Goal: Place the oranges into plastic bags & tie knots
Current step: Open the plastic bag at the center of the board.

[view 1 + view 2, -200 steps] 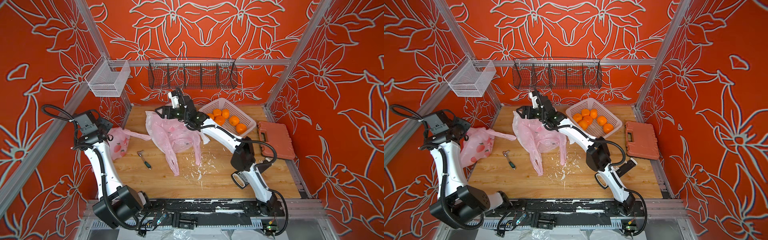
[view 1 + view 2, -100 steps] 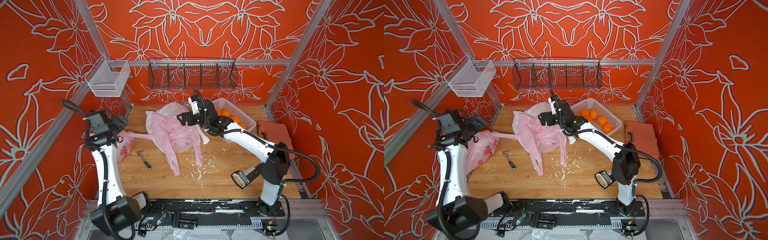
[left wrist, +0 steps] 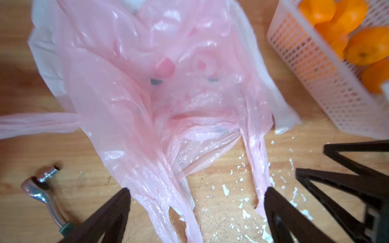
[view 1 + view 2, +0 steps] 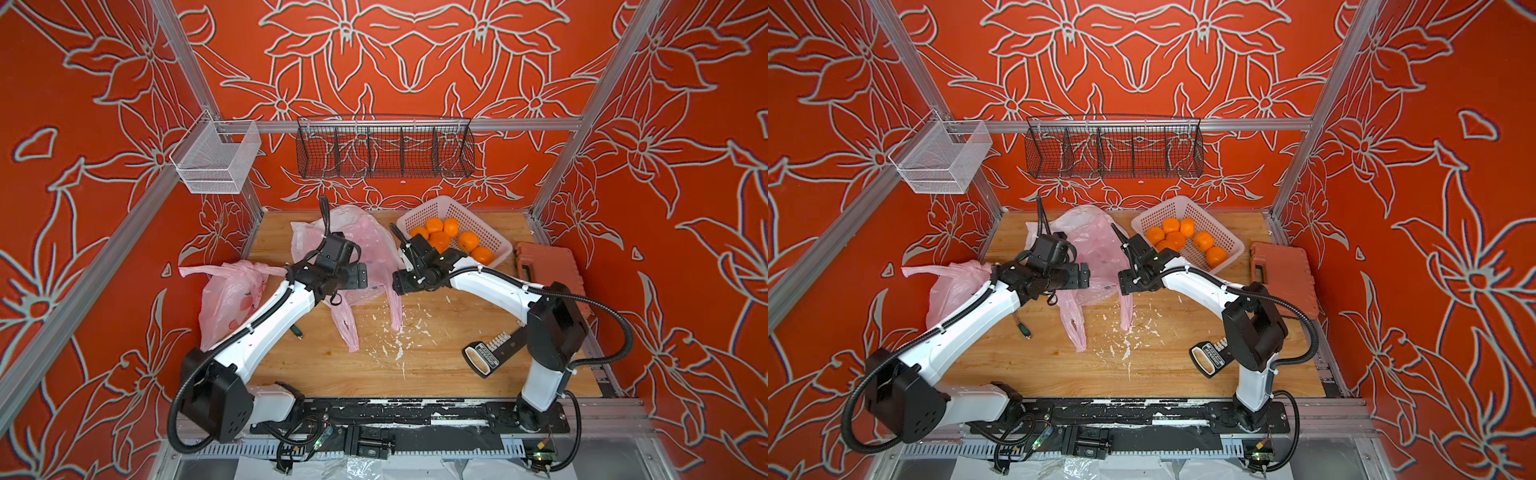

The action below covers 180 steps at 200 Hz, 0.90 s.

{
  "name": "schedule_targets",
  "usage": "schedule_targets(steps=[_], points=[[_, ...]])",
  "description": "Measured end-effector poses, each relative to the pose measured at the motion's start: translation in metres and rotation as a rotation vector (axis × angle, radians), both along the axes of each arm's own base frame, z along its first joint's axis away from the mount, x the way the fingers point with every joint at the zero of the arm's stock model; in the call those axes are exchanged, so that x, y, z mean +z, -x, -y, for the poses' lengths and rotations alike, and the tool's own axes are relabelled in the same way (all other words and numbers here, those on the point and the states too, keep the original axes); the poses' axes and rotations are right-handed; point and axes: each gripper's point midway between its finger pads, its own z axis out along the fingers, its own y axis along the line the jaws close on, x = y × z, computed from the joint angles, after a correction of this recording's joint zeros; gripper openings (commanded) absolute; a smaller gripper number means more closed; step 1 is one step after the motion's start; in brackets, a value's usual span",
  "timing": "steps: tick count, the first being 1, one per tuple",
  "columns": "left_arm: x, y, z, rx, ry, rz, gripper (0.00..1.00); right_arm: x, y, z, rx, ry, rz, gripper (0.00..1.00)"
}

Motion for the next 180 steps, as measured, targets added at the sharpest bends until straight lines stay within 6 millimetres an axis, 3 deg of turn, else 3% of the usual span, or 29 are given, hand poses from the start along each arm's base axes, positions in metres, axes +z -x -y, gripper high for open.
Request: schedule_targets(steps=[18, 64, 100, 111, 130, 163, 180], points=[[-0.011, 0.003, 0.000, 0.019, 0.008, -0.038, 0.97, -0.013, 0.017, -0.007, 0.000, 0.019, -0.042, 0.66], [-0.003, 0.012, -0.013, 0.085, 0.040, 0.007, 0.97, -0.056, 0.041, -0.022, -0.004, 0.125, -0.094, 0.63], [-0.002, 0.017, -0.023, 0.103, 0.049, 0.027, 0.97, -0.083, 0.041, -0.017, -0.043, 0.222, -0.114, 0.57], [0.000, 0.018, -0.023, 0.098, 0.048, 0.035, 0.97, -0.088, 0.040, -0.015, -0.061, 0.241, -0.115, 0.52], [0.003, 0.017, -0.023, 0.088, 0.044, 0.049, 1.00, -0.092, 0.039, -0.011, -0.079, 0.263, -0.113, 0.34], [0.008, 0.017, -0.025, 0.074, 0.038, 0.065, 0.97, -0.089, 0.037, -0.008, -0.093, 0.270, -0.097, 0.01], [0.011, 0.017, -0.021, 0.024, 0.034, 0.075, 0.93, -0.080, 0.038, -0.004, -0.078, 0.258, -0.080, 0.00]])
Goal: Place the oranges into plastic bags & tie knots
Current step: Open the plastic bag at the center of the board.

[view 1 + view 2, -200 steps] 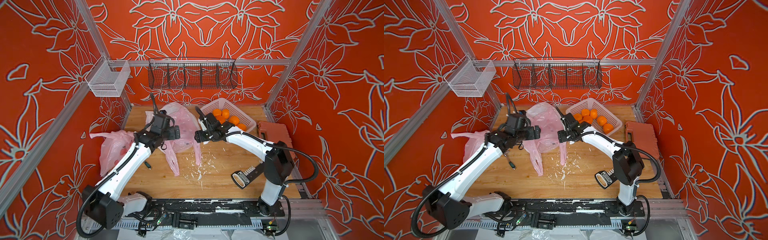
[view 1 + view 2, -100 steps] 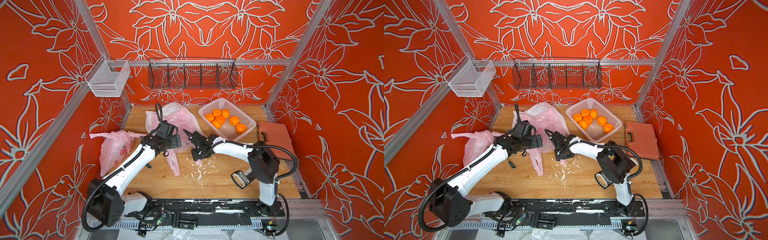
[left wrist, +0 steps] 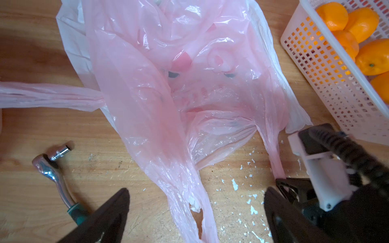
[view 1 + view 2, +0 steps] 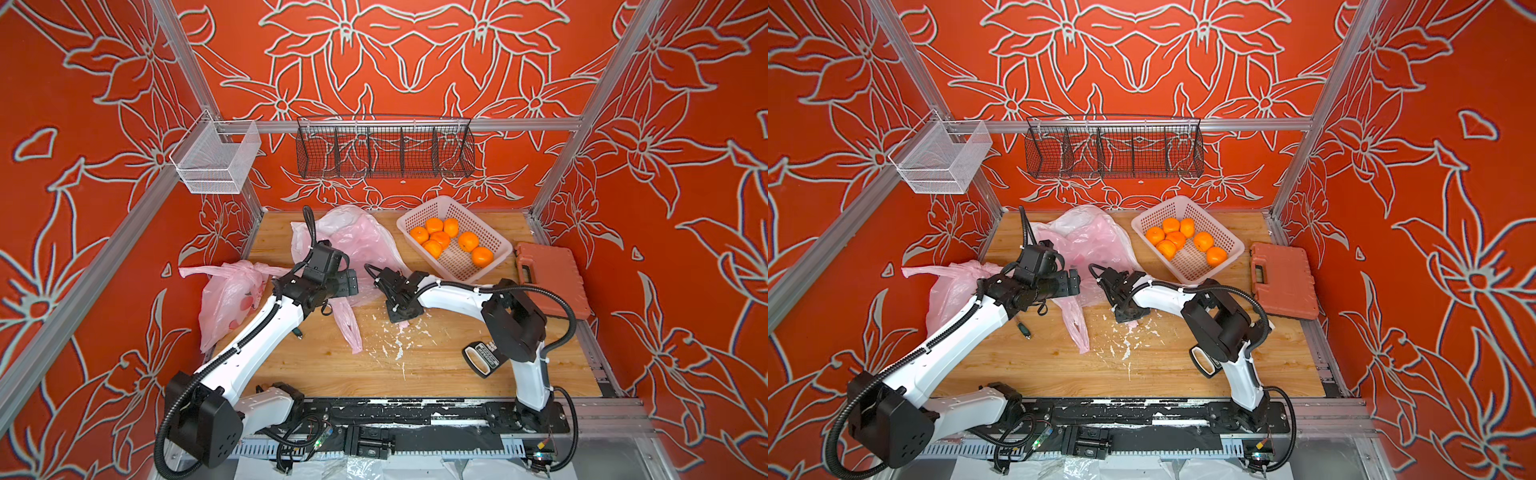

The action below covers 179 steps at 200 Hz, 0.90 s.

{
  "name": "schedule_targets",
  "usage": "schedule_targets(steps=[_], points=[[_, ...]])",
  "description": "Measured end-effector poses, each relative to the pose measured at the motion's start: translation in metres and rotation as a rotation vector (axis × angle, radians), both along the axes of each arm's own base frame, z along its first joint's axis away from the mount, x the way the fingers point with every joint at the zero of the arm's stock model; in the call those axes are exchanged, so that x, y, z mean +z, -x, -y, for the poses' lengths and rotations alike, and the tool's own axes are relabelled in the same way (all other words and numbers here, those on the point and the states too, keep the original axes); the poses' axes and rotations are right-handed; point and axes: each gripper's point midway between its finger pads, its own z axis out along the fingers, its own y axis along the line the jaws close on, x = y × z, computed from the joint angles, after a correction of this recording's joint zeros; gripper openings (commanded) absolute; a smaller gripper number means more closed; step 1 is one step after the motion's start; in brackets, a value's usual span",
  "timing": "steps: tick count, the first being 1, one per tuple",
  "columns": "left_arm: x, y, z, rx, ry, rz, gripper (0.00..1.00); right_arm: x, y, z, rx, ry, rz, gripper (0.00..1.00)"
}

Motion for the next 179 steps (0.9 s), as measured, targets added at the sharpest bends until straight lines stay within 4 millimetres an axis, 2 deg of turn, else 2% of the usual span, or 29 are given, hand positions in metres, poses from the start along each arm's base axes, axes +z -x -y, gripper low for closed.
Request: schedule_targets(steps=[18, 54, 65, 75, 96, 133, 153, 179], points=[[0.006, -0.004, 0.011, -0.099, -0.001, 0.038, 0.93, 0.030, 0.001, 0.005, 0.042, -0.056, 0.031, 0.00], [0.019, 0.002, 0.036, -0.358, -0.007, 0.203, 0.93, 0.137, -0.008, 0.005, 0.178, -0.276, 0.153, 0.00], [0.023, 0.003, 0.043, -0.422, -0.011, 0.241, 0.93, 0.161, -0.010, 0.005, 0.219, -0.324, 0.175, 0.00], [0.026, 0.002, 0.051, -0.482, -0.011, 0.267, 0.93, 0.175, -0.011, 0.006, 0.248, -0.356, 0.177, 0.00], [0.022, -0.001, 0.064, -0.575, -0.011, 0.280, 0.93, 0.181, -0.010, 0.012, 0.283, -0.386, 0.141, 0.00], [-0.010, -0.005, 0.093, -0.698, -0.067, 0.235, 0.93, 0.179, -0.004, 0.020, 0.280, -0.422, 0.053, 0.00], [-0.020, -0.011, 0.108, -0.721, -0.092, 0.243, 0.93, 0.182, -0.002, 0.019, 0.263, -0.457, 0.025, 0.00], [-0.034, -0.024, 0.117, -0.707, -0.132, 0.253, 0.93, 0.184, -0.001, 0.018, 0.228, -0.503, -0.009, 0.00]])
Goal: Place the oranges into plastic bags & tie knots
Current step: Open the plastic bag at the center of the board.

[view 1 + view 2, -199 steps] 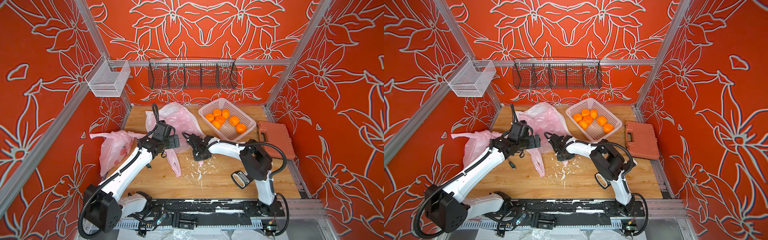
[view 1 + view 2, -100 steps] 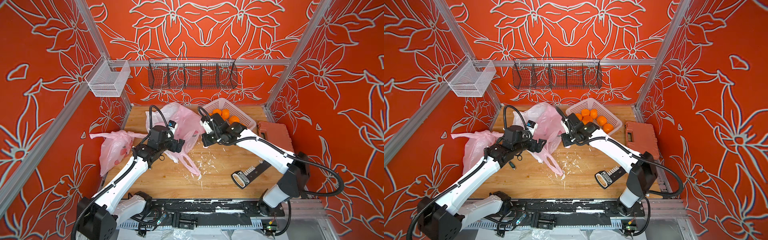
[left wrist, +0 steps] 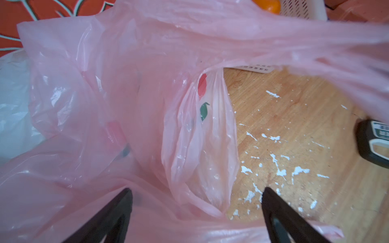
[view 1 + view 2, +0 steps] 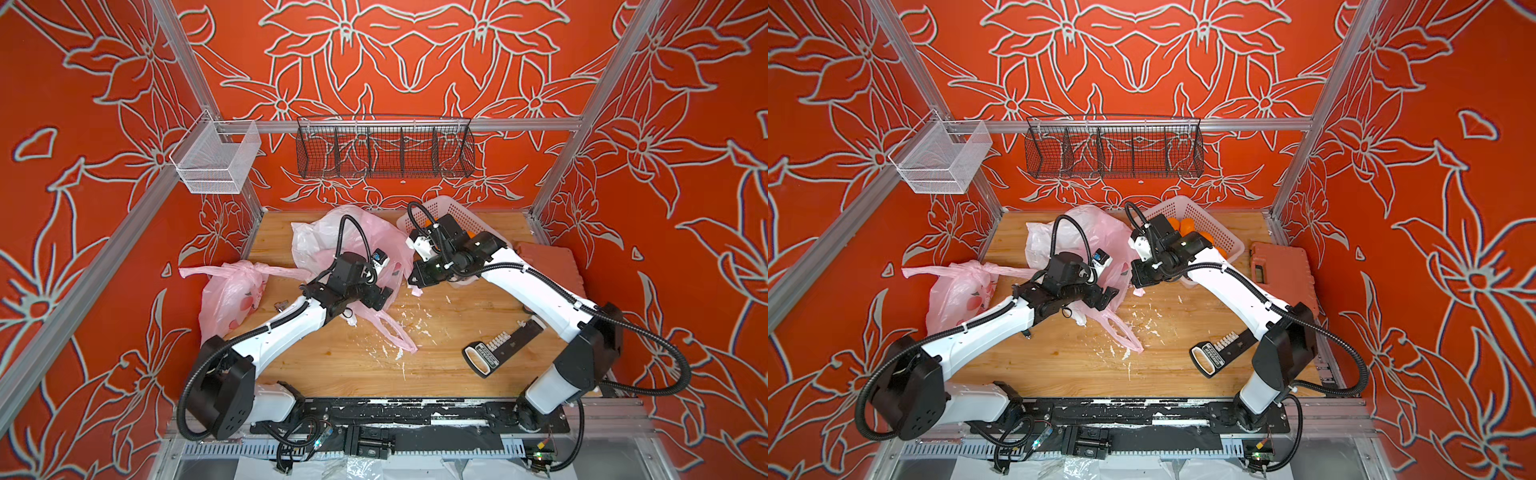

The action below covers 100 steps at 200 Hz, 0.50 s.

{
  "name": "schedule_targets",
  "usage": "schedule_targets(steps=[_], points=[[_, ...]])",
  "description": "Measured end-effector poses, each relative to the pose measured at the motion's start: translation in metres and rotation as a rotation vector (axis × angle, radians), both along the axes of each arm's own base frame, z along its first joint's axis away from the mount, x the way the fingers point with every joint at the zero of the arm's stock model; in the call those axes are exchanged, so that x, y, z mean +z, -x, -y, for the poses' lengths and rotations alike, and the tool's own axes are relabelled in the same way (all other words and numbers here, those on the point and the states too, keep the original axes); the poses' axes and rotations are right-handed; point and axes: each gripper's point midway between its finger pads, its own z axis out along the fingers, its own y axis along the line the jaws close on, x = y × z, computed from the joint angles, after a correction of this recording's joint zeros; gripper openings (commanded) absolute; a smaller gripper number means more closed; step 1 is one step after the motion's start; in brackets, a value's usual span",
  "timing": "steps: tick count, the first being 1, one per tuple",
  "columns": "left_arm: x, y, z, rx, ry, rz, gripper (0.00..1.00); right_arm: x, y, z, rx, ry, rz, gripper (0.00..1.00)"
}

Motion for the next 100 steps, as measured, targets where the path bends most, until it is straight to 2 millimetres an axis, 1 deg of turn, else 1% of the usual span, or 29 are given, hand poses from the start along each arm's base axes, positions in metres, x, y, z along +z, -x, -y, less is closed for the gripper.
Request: schedule_targets(steps=[22, 50, 64, 78, 88, 100], points=[[-0.020, -0.012, -0.004, 0.046, -0.053, -0.007, 0.93, 0.002, 0.000, 0.000, -0.018, -0.022, -0.024, 0.00], [-0.044, -0.019, -0.011, 0.085, -0.123, -0.037, 0.90, 0.004, 0.001, 0.000, -0.025, -0.039, -0.042, 0.00], [-0.051, -0.024, -0.013, 0.096, -0.149, -0.050, 0.89, 0.005, 0.001, 0.000, -0.030, -0.045, -0.044, 0.00], [-0.053, -0.031, -0.012, 0.105, -0.165, -0.051, 0.87, 0.008, 0.002, -0.001, -0.030, -0.054, -0.046, 0.00], [-0.053, -0.036, -0.011, 0.109, -0.176, -0.049, 0.81, 0.009, 0.003, -0.002, -0.030, -0.061, -0.049, 0.00], [-0.052, -0.041, -0.010, 0.115, -0.189, -0.040, 0.64, 0.009, 0.003, -0.002, -0.034, -0.063, -0.051, 0.00]])
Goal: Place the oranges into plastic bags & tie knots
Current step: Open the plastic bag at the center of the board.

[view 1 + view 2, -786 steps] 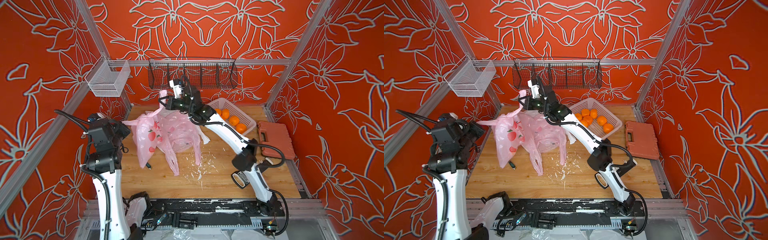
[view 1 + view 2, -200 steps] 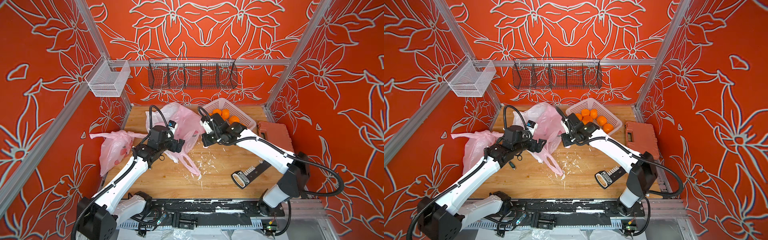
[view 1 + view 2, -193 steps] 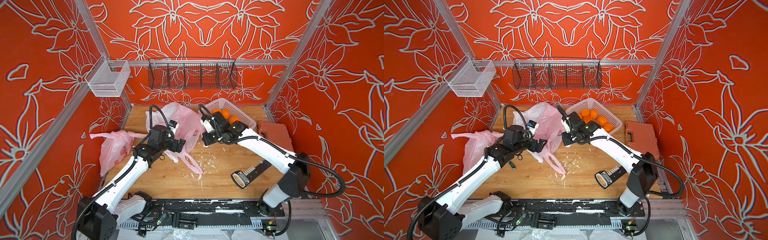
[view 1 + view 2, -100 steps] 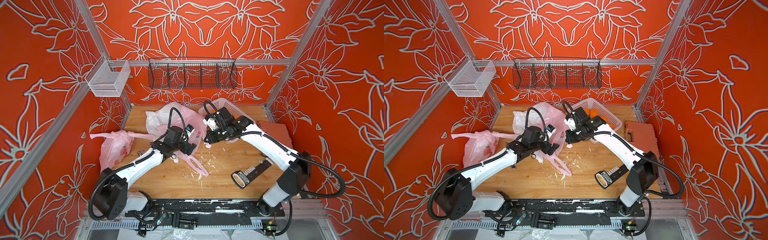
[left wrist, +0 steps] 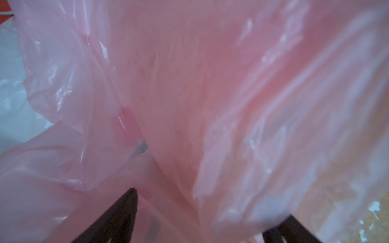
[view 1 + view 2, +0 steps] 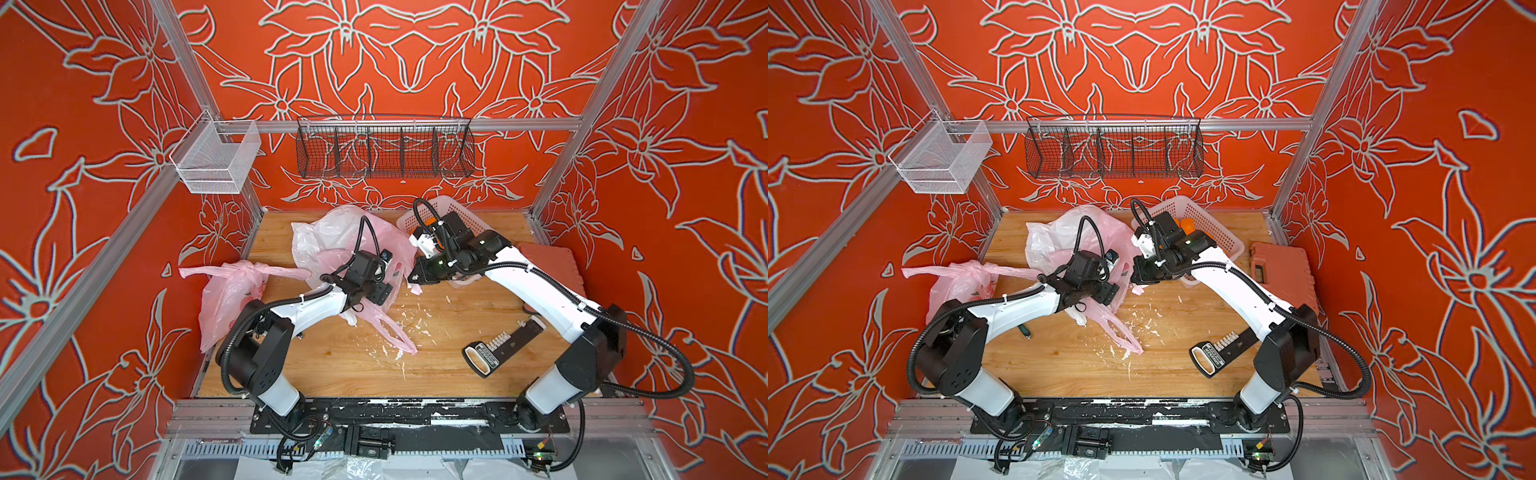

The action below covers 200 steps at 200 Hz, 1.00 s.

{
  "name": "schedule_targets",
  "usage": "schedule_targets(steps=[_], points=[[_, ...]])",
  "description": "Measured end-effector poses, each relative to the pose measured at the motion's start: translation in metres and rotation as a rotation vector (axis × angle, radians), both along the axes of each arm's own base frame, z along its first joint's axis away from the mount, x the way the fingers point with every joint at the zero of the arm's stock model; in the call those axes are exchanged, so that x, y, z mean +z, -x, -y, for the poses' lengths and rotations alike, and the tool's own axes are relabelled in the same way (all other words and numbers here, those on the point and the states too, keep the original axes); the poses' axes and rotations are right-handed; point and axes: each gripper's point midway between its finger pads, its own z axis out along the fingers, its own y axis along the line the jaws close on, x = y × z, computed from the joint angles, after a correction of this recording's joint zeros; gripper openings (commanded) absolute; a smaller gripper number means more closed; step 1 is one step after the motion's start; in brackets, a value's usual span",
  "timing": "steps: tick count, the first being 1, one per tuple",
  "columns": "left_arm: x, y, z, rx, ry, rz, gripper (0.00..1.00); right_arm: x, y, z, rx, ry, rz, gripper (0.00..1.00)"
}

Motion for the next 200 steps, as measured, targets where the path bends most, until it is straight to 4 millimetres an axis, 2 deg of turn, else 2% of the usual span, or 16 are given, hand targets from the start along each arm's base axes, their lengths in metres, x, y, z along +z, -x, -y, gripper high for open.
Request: schedule_targets(steps=[15, 23, 25, 32, 51, 76, 89, 131, 135, 142, 149, 153, 155, 159, 173, 200], points=[[0.001, -0.005, 0.000, 0.005, -0.011, 0.006, 0.44, 0.000, 0.000, 0.001, -0.008, -0.001, -0.005, 0.00], [0.002, -0.007, 0.000, 0.015, -0.009, 0.004, 0.28, 0.000, -0.001, 0.001, -0.011, -0.002, -0.006, 0.00], [0.002, -0.007, 0.000, 0.015, -0.013, 0.007, 0.27, 0.000, -0.001, 0.001, -0.013, -0.002, -0.007, 0.00], [0.003, -0.008, 0.000, 0.017, -0.014, 0.007, 0.15, 0.001, -0.002, 0.002, -0.015, -0.002, -0.006, 0.00], [0.003, -0.007, -0.001, 0.025, -0.015, -0.010, 0.00, 0.002, -0.004, 0.005, -0.027, -0.002, -0.001, 0.00], [0.008, 0.005, 0.000, 0.012, 0.003, -0.053, 0.00, 0.007, -0.014, 0.016, -0.060, 0.033, 0.039, 0.00], [0.020, 0.017, 0.002, -0.006, 0.040, -0.078, 0.00, 0.010, -0.019, 0.020, -0.071, 0.059, 0.072, 0.00], [0.099, 0.049, 0.019, -0.054, 0.260, -0.103, 0.00, 0.017, -0.043, 0.035, -0.104, 0.161, 0.186, 0.00], [0.105, 0.051, 0.021, -0.059, 0.280, -0.106, 0.00, 0.017, -0.046, 0.036, -0.109, 0.172, 0.195, 0.08], [0.115, 0.056, 0.024, -0.066, 0.317, -0.113, 0.00, 0.019, -0.052, 0.038, -0.116, 0.189, 0.215, 0.33], [0.122, 0.060, 0.027, -0.073, 0.350, -0.127, 0.00, 0.020, -0.055, 0.040, -0.124, 0.198, 0.233, 0.64], [0.125, 0.063, 0.028, -0.075, 0.368, -0.138, 0.00, 0.020, -0.058, 0.042, -0.131, 0.208, 0.244, 0.88], [0.126, 0.064, 0.029, -0.076, 0.376, -0.144, 0.00, 0.020, -0.058, 0.043, -0.133, 0.211, 0.248, 0.96], [0.128, 0.066, 0.030, -0.076, 0.393, -0.157, 0.00, 0.021, -0.060, 0.044, -0.140, 0.214, 0.264, 0.98], [0.133, 0.072, 0.034, -0.071, 0.453, -0.208, 0.00, 0.023, -0.064, 0.053, -0.169, 0.222, 0.321, 0.98], [0.146, 0.073, 0.034, -0.034, 0.544, -0.296, 0.00, 0.029, -0.051, 0.085, -0.251, 0.241, 0.442, 0.98]])
